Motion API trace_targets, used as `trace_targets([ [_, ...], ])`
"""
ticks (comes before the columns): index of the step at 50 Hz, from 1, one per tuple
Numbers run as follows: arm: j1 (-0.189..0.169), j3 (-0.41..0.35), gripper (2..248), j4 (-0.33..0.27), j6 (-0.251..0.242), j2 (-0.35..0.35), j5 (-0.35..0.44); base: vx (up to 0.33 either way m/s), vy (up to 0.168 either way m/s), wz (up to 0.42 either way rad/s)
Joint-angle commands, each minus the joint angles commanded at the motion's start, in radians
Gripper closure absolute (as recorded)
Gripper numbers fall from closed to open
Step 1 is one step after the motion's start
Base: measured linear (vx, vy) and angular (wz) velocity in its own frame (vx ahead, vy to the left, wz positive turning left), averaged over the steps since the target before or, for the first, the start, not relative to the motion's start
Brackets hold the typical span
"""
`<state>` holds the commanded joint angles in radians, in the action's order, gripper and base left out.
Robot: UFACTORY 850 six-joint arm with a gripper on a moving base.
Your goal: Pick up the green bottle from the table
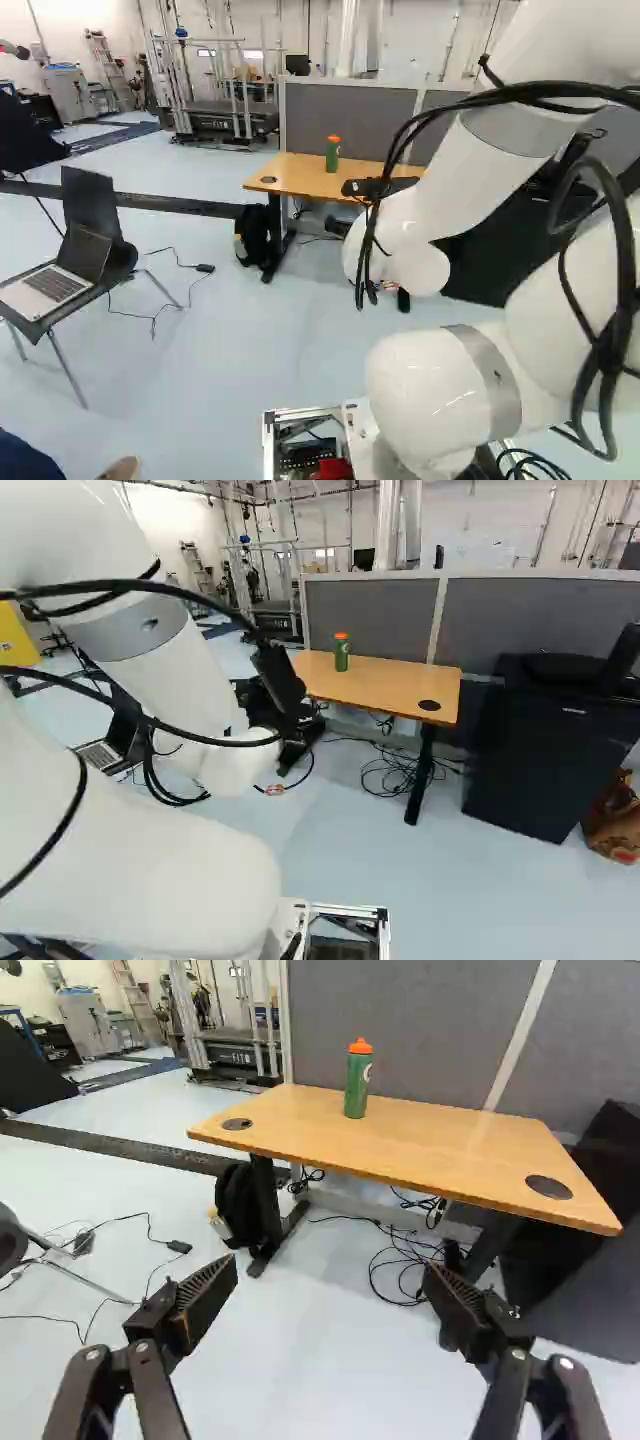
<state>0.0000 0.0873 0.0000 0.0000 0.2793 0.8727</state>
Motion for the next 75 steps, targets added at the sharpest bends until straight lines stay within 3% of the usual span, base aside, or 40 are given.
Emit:
trace_targets([
  [75,0.0,0.0,3,0.0,0.0,0.0,0.0,0.014,0.0,-0.003],
])
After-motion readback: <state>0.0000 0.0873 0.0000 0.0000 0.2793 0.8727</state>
